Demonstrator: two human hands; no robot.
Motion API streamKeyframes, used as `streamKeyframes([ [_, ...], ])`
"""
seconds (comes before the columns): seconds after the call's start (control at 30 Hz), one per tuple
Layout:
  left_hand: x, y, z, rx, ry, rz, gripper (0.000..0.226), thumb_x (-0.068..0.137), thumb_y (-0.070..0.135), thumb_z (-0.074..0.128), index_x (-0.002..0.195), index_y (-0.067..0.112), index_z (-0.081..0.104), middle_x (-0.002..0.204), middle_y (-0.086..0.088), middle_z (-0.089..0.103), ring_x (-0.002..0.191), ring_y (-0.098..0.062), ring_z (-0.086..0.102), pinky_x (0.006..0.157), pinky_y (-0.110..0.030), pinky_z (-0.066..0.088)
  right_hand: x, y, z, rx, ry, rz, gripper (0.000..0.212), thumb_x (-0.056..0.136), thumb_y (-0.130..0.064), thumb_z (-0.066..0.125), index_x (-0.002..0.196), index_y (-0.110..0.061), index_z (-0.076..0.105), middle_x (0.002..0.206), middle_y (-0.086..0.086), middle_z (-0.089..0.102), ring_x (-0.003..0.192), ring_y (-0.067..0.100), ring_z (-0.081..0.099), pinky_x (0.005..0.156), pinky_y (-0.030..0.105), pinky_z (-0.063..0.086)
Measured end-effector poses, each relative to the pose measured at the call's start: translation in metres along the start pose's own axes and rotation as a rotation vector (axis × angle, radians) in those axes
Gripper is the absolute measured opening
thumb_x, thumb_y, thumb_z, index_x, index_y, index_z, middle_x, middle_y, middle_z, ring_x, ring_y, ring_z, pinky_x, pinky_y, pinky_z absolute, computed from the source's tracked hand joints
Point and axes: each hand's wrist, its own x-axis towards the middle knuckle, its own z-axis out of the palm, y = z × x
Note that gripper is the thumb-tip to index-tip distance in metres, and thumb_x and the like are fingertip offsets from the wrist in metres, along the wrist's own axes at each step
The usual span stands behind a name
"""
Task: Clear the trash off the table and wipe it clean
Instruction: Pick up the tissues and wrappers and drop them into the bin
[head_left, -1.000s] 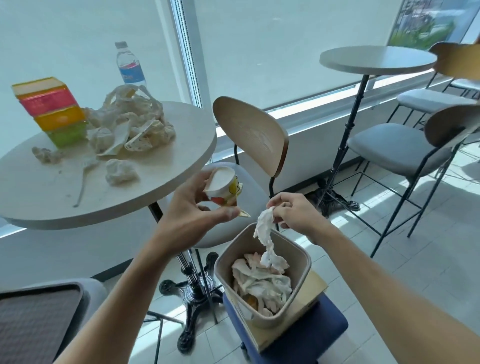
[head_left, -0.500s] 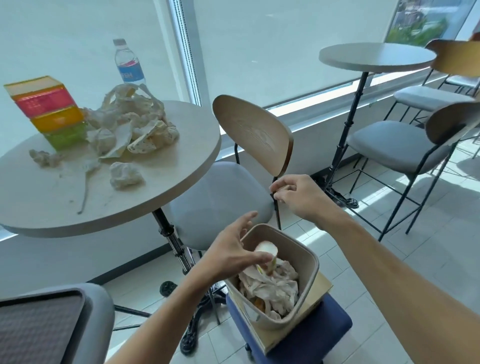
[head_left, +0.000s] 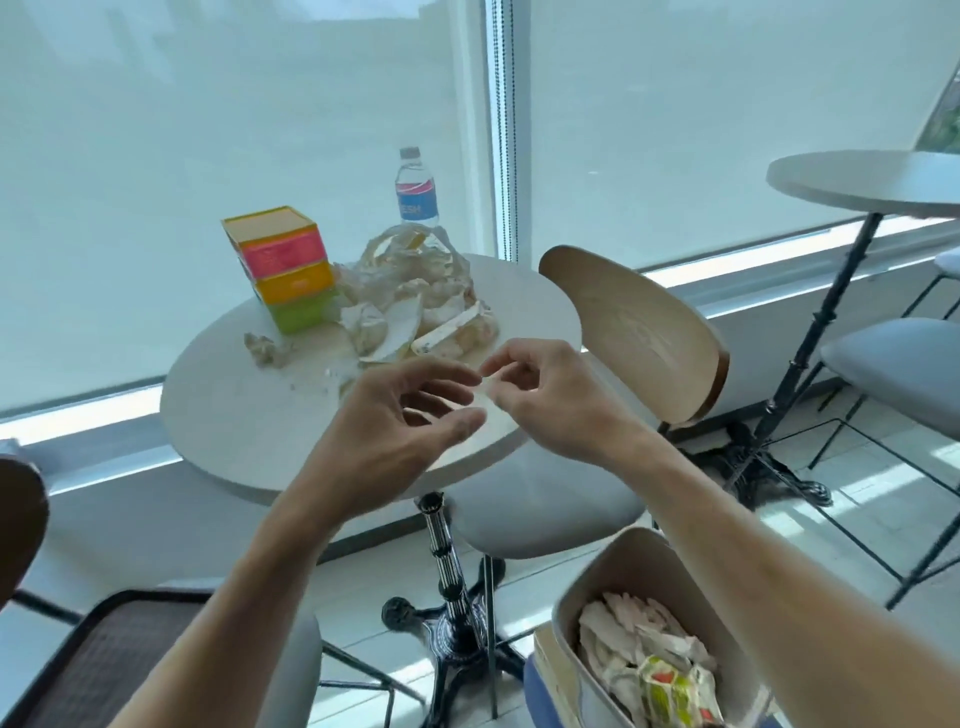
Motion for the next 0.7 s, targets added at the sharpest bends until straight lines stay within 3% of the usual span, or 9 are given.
streamKeyframes([
  [0.17,0.008,-0.024,-0.055,0.061,0.141,-0.037,0.022,0.081,0.019,0.076,0.099,0.030,0.070,0.094,0.006,0.073,0.087,-0.007,0.069,0.076,-0.025,0.057,0.028,-0.019,0.042,-0.244,-0.232,-0.086,0.058,0.086,-0.042,0.070,0.139,-0.025,0.052,0.140,-0.002,0.051,0.127,0.015,0.048,0.103,0.026,0.037],
  [0.23,0.009,-0.035,-0.072,0.072,0.182,-0.068,0.021,0.081,0.020,0.076,0.099,0.031,0.070,0.095,0.008,0.073,0.088,-0.007,0.069,0.077,-0.026,0.057,0.037,-0.023,0.053,-0.292,-0.251,-0.091,0.056,0.088,-0.043,0.069,0.139,-0.026,0.052,0.145,0.000,0.049,0.131,0.018,0.046,0.108,0.030,0.035],
  [0.33,0.010,-0.049,-0.091,0.082,0.208,-0.100,0.024,0.080,0.021,0.077,0.099,0.032,0.070,0.098,0.009,0.072,0.089,-0.006,0.068,0.080,-0.028,0.057,0.049,-0.028,0.064,-0.239,-0.166,-0.083,0.037,0.091,-0.036,0.067,0.126,-0.023,0.063,0.119,0.000,0.062,0.110,0.017,0.056,0.089,0.025,0.043],
  [0.43,0.009,-0.056,-0.103,0.066,0.203,-0.087,0.037,0.071,0.029,0.079,0.106,0.034,0.067,0.102,0.008,0.070,0.091,-0.006,0.068,0.080,-0.026,0.059,0.062,-0.041,0.074,-0.006,-0.077,-0.034,0.029,0.088,-0.037,0.070,0.114,-0.026,0.063,0.084,-0.006,0.060,0.079,0.013,0.058,0.073,0.029,0.049],
  [0.57,0.012,-0.065,-0.113,0.023,0.190,-0.036,0.059,0.062,0.032,0.082,0.118,0.034,0.063,0.108,0.003,0.069,0.094,-0.010,0.069,0.080,-0.027,0.059,0.080,-0.064,0.093,0.263,-0.128,0.079,0.032,0.086,-0.045,0.072,0.102,-0.023,0.055,0.093,0.003,0.069,0.083,0.015,0.068,0.066,0.025,0.050],
  [0.63,0.015,-0.069,-0.117,0.000,0.224,-0.012,0.057,0.063,0.029,0.082,0.118,0.027,0.065,0.107,0.001,0.070,0.091,-0.013,0.069,0.078,-0.027,0.059,0.086,-0.075,0.100,0.335,-0.156,0.088,0.030,0.089,-0.042,0.070,0.098,-0.018,0.056,0.094,0.007,0.071,0.077,0.014,0.070,0.059,0.020,0.047],
  [0.7,0.017,-0.072,-0.121,-0.018,0.271,0.000,0.050,0.066,0.024,0.082,0.113,0.022,0.068,0.103,-0.001,0.070,0.084,-0.012,0.069,0.074,-0.024,0.059,0.090,-0.081,0.104,0.384,-0.223,0.087,0.027,0.094,-0.040,0.063,0.098,-0.013,0.060,0.093,0.007,0.072,0.076,0.015,0.071,0.061,0.024,0.048],
])
